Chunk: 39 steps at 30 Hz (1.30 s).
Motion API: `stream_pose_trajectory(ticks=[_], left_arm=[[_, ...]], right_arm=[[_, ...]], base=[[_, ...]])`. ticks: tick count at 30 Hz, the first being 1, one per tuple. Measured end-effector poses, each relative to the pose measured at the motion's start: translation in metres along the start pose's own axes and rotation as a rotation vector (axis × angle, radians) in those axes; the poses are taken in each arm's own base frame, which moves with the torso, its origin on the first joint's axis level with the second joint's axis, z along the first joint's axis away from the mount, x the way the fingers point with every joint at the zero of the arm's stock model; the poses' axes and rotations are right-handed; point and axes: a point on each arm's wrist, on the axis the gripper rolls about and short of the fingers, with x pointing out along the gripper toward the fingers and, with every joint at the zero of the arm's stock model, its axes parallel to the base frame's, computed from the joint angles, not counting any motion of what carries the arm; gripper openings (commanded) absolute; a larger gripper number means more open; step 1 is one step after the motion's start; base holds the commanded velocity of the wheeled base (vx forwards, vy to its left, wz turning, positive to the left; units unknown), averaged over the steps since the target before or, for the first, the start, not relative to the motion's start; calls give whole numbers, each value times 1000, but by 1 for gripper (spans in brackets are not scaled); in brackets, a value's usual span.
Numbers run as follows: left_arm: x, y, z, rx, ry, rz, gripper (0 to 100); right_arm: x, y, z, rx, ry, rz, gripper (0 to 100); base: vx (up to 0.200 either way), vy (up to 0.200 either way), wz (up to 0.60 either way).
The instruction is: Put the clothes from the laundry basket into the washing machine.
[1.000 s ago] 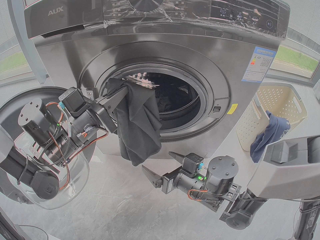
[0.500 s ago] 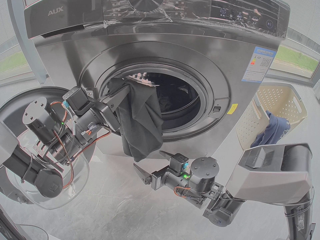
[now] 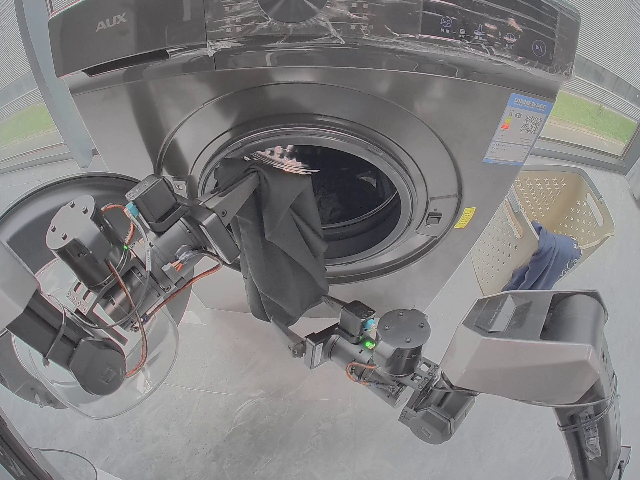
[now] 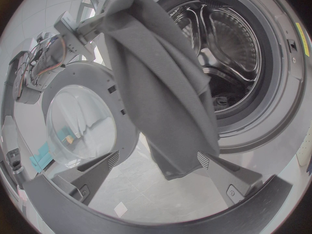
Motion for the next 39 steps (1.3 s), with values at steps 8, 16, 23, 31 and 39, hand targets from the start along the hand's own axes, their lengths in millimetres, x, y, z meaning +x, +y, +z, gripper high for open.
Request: stream_pose_trajectory(ticks=[8, 16, 23, 31, 39], left_arm=[[0, 1, 1, 1, -4, 4, 0], [1, 1, 0, 1, -5, 4, 0], [2, 0, -1, 0, -4, 6, 0], [2, 0, -1, -1, -3, 7, 0], [2, 1, -1, -2, -3, 10, 0]], right_arm=[[2, 2, -1, -4, -5, 7, 100], [19, 7, -10, -7, -34, 31, 100], [38, 2, -22, -16, -64, 26, 100], [54, -9, -25, -14, -121, 6, 0], [53, -14, -27, -10, -119, -11, 0]], base=[[0, 0, 0], [0, 0, 0], [0, 0, 0], [0, 0, 0], [0, 0, 0]])
